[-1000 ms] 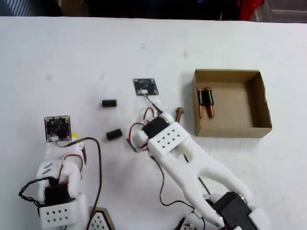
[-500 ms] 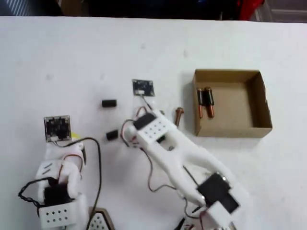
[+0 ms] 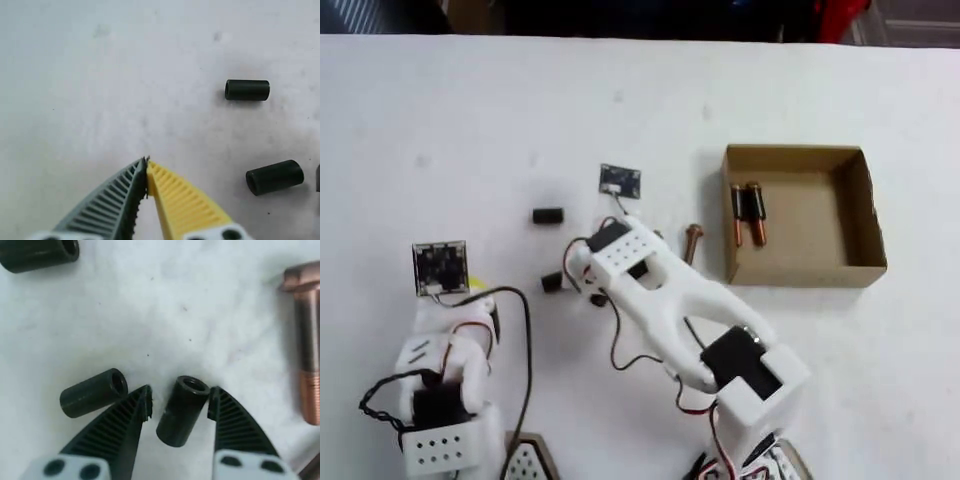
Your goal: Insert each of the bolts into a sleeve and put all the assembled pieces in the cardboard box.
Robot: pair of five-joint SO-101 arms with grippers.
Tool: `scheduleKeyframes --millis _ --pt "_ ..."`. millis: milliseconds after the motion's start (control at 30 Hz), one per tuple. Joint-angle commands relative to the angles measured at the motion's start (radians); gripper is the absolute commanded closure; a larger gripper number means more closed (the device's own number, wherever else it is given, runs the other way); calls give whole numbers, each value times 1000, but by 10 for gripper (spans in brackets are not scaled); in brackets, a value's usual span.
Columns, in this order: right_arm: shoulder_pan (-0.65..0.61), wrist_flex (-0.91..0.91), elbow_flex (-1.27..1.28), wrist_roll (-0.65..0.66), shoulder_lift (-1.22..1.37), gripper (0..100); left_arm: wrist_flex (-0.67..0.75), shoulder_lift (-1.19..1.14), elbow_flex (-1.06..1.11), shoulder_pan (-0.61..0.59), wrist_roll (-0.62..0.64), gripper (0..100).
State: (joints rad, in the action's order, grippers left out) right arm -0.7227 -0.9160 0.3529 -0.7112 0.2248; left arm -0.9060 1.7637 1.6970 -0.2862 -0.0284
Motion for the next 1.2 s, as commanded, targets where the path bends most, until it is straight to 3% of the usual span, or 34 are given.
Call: scheduleKeyframes --millis 0,333,533,733,967,1167 --pt "25 7 -37 2 1 884 20 8 -2 -8 -9 977" --pt "76 -82 -41 15 -1 897 20 8 -2 -8 -9 977" --pt "177 -142 -41 264 -1 900 20 8 -2 -8 -9 977" --pt "259 -147 -66 417 1 901 20 8 -2 -8 -9 977" --pt "245 -147 -114 758 2 901 20 8 -2 -8 -9 977" --pt "246 -148 -112 919 8 898 20 8 -2 -8 -9 977"
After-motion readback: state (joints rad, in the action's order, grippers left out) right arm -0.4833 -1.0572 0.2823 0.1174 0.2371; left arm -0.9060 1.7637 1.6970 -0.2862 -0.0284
